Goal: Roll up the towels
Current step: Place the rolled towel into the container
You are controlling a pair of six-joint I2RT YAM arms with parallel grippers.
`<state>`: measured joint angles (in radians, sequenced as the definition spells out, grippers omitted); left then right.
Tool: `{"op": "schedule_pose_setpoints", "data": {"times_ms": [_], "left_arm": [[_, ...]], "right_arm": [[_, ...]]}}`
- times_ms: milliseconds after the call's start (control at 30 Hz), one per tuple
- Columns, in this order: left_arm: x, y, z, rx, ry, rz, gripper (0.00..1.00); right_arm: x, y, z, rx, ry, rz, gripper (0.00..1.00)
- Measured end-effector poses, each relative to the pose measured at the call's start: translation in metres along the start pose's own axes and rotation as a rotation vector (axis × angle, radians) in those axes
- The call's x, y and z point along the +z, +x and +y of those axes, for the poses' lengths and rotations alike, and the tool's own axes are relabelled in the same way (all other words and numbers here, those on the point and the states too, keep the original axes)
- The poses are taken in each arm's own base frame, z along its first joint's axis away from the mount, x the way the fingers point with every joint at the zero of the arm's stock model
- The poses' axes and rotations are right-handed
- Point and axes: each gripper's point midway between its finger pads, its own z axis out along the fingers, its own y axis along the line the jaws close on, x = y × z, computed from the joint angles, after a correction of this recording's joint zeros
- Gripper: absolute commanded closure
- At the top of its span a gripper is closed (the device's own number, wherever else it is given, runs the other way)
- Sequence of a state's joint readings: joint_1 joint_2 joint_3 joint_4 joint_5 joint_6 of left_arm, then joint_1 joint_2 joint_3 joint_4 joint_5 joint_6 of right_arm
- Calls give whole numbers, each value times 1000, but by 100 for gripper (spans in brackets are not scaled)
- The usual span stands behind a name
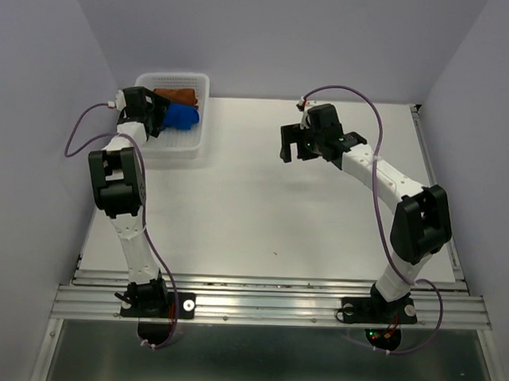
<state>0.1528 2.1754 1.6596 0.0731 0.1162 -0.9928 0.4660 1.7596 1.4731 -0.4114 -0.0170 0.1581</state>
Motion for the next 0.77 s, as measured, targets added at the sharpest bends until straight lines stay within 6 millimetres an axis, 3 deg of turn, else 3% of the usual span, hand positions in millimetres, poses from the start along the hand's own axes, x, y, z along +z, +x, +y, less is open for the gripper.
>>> {"op": "schedule_pose_setpoints", "data": {"times_ms": [233,433,567,667,700,767], "left_arm": [[-49,-19,-37,38,33,-25,1],[-92,-22,-42,124,-16,-4,1],[-140,-22,-60,242,-22,-32,1],[-182,-14,-74,324,11,-63,1],[-204,-7,-78,354,30,-71,1],[-224,3,-81,391,59,-74,1]], "right_arm": [[-1,-1,5,33,-17,-1,0],[-17,-23,-3,117,49,-97,0],[-45,-29,-19,204,135,-198,0],[-58,-18,-33,269,202,-238,0],[-60,-14,-37,283,220,-242,0],[-61,-4,-44,300,253,-243,0]]}}
